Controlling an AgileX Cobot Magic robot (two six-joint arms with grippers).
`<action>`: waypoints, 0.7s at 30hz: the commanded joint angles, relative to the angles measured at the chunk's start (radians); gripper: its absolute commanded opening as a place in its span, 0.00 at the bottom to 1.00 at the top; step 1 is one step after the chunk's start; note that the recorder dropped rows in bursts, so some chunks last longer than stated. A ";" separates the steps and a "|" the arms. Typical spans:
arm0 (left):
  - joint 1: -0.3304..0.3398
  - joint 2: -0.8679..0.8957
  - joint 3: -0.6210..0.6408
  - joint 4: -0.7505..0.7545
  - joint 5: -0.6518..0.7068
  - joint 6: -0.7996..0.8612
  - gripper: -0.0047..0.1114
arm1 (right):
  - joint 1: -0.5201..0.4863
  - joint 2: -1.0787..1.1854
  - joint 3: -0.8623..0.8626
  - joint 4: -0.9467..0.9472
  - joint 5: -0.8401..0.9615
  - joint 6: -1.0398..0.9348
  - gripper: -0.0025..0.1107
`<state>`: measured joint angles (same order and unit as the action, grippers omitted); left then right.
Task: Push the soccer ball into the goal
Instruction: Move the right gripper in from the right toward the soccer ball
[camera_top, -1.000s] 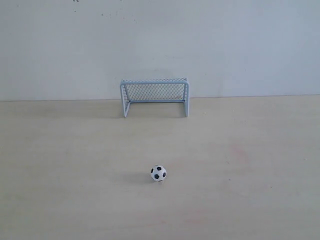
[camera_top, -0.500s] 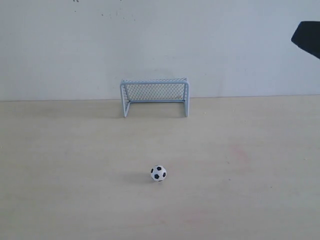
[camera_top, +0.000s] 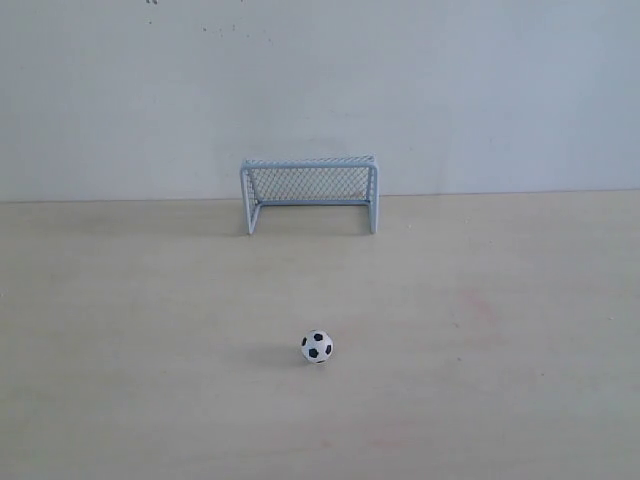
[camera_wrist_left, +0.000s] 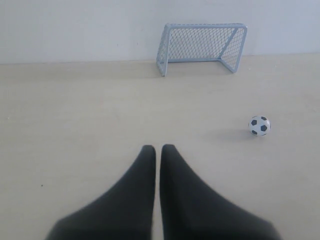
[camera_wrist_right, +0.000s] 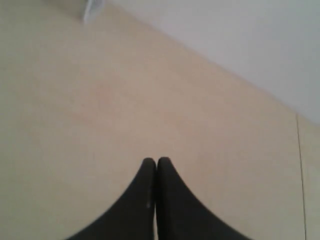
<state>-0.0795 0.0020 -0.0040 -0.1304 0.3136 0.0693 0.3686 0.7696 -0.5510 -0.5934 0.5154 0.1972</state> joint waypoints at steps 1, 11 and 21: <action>0.000 -0.002 0.004 0.001 -0.001 0.003 0.08 | 0.005 0.044 -0.099 0.252 0.241 -0.148 0.02; 0.000 -0.002 0.004 0.001 -0.001 0.003 0.08 | 0.119 0.280 -0.286 0.669 0.550 -0.680 0.02; 0.000 -0.002 0.004 0.001 -0.001 0.003 0.08 | 0.194 0.540 -0.351 0.685 0.236 -0.966 0.02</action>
<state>-0.0795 0.0020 -0.0040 -0.1304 0.3136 0.0693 0.5390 1.2321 -0.8602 0.0854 0.7843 -0.7157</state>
